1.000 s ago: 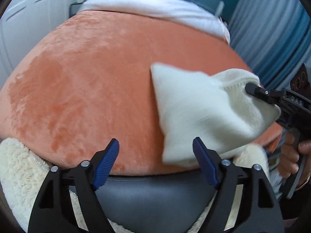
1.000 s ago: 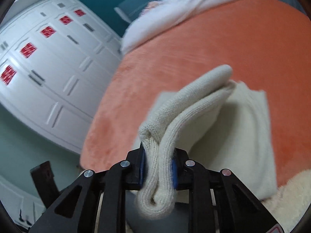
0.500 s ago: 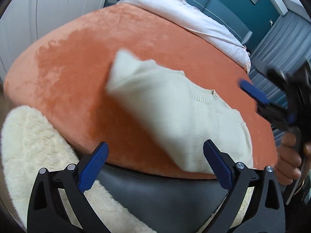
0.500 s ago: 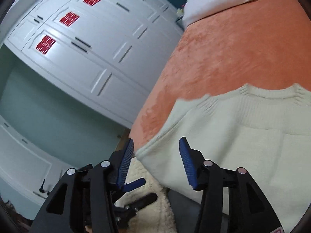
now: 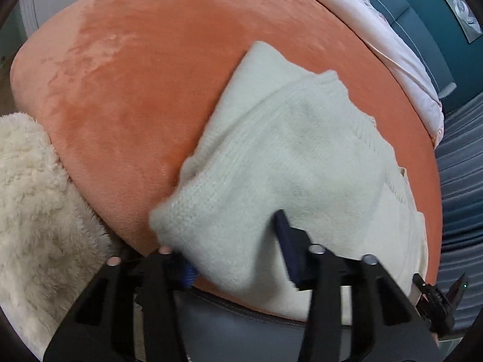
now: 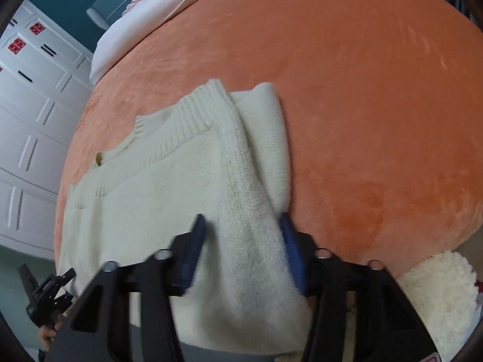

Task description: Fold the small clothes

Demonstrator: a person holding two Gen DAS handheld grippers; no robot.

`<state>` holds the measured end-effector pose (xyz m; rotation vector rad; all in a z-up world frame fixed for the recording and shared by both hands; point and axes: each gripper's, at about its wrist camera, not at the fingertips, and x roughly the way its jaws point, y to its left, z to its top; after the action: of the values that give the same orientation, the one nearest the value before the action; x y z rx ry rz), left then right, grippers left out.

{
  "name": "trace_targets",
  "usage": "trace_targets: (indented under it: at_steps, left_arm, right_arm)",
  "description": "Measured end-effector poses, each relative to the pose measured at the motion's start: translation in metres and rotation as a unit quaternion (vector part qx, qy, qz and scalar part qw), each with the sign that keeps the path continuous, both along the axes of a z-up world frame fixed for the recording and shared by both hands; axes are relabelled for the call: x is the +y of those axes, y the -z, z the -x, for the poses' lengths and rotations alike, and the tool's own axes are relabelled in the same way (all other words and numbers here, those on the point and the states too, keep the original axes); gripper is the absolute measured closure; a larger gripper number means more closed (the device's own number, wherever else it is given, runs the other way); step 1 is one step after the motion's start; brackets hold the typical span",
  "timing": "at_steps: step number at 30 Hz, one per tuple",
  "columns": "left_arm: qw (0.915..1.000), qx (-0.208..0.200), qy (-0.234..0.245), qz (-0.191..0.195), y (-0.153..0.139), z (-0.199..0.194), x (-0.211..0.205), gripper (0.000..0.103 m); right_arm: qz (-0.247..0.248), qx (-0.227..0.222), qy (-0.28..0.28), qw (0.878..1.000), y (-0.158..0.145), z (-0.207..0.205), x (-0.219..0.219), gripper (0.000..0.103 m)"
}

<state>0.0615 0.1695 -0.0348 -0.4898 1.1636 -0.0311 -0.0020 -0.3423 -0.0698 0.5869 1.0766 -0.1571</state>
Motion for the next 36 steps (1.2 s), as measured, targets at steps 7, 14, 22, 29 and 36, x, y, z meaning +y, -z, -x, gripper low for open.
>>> trace_targets:
  at_steps: [7, 14, 22, 29, 36]
  left_arm:
    - [0.9993, -0.007, 0.004, -0.036, -0.012, 0.003, -0.005, 0.09]
    - [0.9997, 0.004, -0.022, -0.01, -0.012, 0.005, 0.001, 0.079]
    - [0.9958, 0.004, -0.057, 0.072, 0.009, -0.007, 0.017, 0.071]
    - [0.9887, -0.106, 0.05, 0.093, -0.092, -0.007, -0.037, 0.09]
    - [0.9317, -0.198, 0.294, 0.078, -0.167, 0.035, -0.217, 0.091]
  right_arm:
    - [0.056, -0.088, -0.031, 0.994, -0.054, 0.005, 0.012, 0.089]
    - [0.107, -0.051, 0.02, 0.993, -0.061, 0.028, 0.013, 0.073]
    - [0.016, -0.04, -0.224, 0.974, -0.045, -0.042, 0.17, 0.094]
    - [-0.008, -0.006, -0.218, 0.976, -0.017, -0.057, 0.172, 0.098]
    - [-0.129, -0.099, -0.113, 0.98, -0.055, 0.02, 0.078, 0.088]
